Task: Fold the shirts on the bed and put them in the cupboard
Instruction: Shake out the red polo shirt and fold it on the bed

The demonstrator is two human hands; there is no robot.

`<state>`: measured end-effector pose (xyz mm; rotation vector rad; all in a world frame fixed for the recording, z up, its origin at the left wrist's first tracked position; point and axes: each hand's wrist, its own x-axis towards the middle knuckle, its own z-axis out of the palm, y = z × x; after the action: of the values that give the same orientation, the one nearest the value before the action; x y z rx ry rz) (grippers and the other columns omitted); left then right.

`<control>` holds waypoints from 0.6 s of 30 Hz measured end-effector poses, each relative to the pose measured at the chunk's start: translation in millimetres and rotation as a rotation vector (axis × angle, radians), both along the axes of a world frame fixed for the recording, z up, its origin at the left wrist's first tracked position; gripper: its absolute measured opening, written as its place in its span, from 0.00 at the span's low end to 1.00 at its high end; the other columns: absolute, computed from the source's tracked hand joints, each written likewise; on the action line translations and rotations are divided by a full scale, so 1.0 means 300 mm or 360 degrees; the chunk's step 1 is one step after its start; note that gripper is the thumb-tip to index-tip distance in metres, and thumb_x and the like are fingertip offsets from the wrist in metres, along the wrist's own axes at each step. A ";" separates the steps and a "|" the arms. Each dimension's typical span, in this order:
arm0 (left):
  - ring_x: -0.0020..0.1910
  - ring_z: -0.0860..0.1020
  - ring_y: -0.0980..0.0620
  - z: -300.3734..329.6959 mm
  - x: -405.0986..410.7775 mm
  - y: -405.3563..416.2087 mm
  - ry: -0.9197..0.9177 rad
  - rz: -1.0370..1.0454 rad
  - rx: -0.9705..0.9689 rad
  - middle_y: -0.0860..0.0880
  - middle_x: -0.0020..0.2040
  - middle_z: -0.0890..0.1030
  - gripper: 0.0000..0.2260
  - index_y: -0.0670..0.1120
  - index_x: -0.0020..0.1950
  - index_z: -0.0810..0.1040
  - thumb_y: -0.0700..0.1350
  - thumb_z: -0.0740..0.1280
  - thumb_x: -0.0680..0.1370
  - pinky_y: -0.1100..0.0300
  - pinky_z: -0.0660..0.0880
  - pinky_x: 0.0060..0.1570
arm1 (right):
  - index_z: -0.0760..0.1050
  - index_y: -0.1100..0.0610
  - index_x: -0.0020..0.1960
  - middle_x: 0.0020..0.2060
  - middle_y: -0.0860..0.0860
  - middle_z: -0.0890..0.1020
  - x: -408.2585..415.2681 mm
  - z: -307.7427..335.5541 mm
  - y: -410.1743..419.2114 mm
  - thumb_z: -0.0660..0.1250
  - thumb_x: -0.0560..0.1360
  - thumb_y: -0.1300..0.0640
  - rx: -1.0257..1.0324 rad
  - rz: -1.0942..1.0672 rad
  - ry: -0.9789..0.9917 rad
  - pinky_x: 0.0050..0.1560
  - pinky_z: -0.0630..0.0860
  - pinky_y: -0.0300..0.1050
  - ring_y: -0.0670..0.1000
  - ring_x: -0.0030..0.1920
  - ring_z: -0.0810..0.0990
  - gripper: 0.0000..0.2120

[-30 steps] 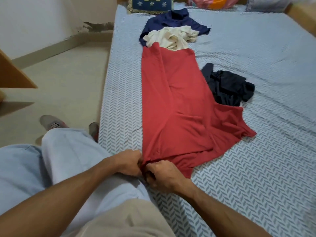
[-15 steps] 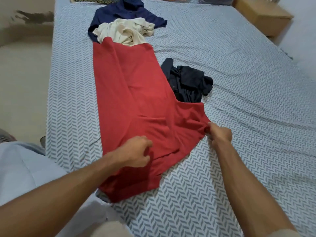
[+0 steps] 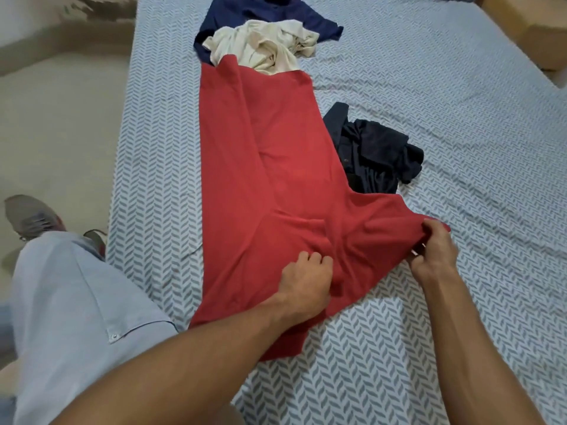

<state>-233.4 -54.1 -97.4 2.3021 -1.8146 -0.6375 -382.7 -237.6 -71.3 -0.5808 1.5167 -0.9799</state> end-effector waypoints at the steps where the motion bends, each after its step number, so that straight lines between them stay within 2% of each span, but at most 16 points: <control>1: 0.60 0.73 0.44 -0.005 0.010 -0.002 0.0085 0.0043 0.0012 0.46 0.58 0.76 0.11 0.46 0.60 0.72 0.43 0.65 0.78 0.50 0.74 0.49 | 0.79 0.53 0.50 0.43 0.51 0.83 0.011 0.019 0.004 0.71 0.73 0.56 -0.0043 0.0021 -0.0022 0.42 0.80 0.49 0.50 0.46 0.82 0.06; 4: 0.57 0.74 0.44 -0.029 0.043 -0.001 0.0344 -0.0062 -0.0012 0.47 0.55 0.77 0.06 0.46 0.54 0.75 0.41 0.64 0.78 0.50 0.75 0.51 | 0.77 0.52 0.50 0.38 0.47 0.81 0.057 0.087 0.029 0.69 0.75 0.56 -0.0232 0.0142 0.0019 0.40 0.77 0.48 0.45 0.40 0.80 0.04; 6: 0.52 0.78 0.45 -0.034 0.088 0.001 0.0744 0.0042 0.0025 0.45 0.53 0.81 0.07 0.45 0.55 0.78 0.39 0.64 0.79 0.52 0.76 0.53 | 0.76 0.50 0.52 0.40 0.46 0.81 0.121 0.137 0.072 0.68 0.76 0.55 -0.0441 0.0314 0.0133 0.39 0.80 0.49 0.45 0.40 0.80 0.06; 9: 0.41 0.81 0.46 0.024 0.193 -0.007 0.1960 0.0972 0.0102 0.42 0.47 0.81 0.10 0.43 0.63 0.75 0.43 0.60 0.85 0.55 0.79 0.43 | 0.76 0.44 0.48 0.40 0.47 0.81 0.250 0.177 0.185 0.70 0.75 0.53 -0.0868 0.0675 0.0377 0.42 0.82 0.54 0.47 0.40 0.80 0.05; 11: 0.41 0.82 0.43 0.059 0.288 -0.007 0.2376 0.1467 0.0042 0.40 0.46 0.82 0.18 0.42 0.61 0.75 0.55 0.58 0.85 0.49 0.80 0.44 | 0.75 0.45 0.47 0.33 0.47 0.77 0.336 0.155 0.287 0.71 0.75 0.53 -0.1205 0.1090 0.0687 0.38 0.79 0.49 0.43 0.33 0.76 0.06; 12: 0.39 0.83 0.44 0.067 0.331 -0.001 0.2474 0.1593 0.0023 0.41 0.43 0.82 0.22 0.43 0.57 0.77 0.61 0.57 0.83 0.48 0.81 0.44 | 0.75 0.47 0.49 0.32 0.45 0.77 0.370 0.130 0.342 0.71 0.76 0.53 -0.1350 0.1350 0.0830 0.37 0.76 0.43 0.42 0.32 0.75 0.05; 13: 0.34 0.83 0.47 0.077 0.373 0.008 0.2531 0.1666 -0.0001 0.44 0.38 0.83 0.25 0.45 0.51 0.78 0.66 0.56 0.82 0.48 0.80 0.43 | 0.75 0.50 0.52 0.34 0.45 0.78 0.403 0.098 0.397 0.69 0.76 0.53 -0.1470 0.1619 0.0957 0.39 0.76 0.40 0.42 0.35 0.77 0.06; 15: 0.25 0.79 0.53 0.081 0.436 0.035 0.2453 0.1706 0.0002 0.50 0.29 0.80 0.26 0.48 0.40 0.78 0.68 0.57 0.79 0.55 0.75 0.38 | 0.74 0.52 0.56 0.46 0.46 0.80 0.448 0.020 0.483 0.64 0.75 0.48 -0.1637 0.2121 0.1190 0.48 0.78 0.50 0.48 0.47 0.78 0.13; 16: 0.25 0.78 0.54 0.085 0.451 0.046 0.2342 0.1711 0.0028 0.51 0.31 0.81 0.23 0.48 0.40 0.79 0.66 0.62 0.79 0.57 0.73 0.37 | 0.73 0.52 0.58 0.52 0.46 0.79 0.448 -0.013 0.510 0.64 0.75 0.46 -0.1670 0.2293 0.1274 0.51 0.78 0.53 0.51 0.51 0.77 0.15; 18: 0.28 0.76 0.55 0.059 0.471 0.059 0.2073 0.1722 0.0051 0.50 0.36 0.81 0.12 0.47 0.48 0.80 0.55 0.73 0.76 0.60 0.71 0.36 | 0.71 0.51 0.65 0.65 0.45 0.75 0.416 -0.071 0.519 0.66 0.73 0.44 -0.1687 0.2437 0.1417 0.58 0.76 0.52 0.51 0.58 0.74 0.23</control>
<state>-92.2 -36.4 -79.8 1.6423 0.0257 -1.3538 -257.9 -81.9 -92.5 -2.6431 0.5702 -0.1063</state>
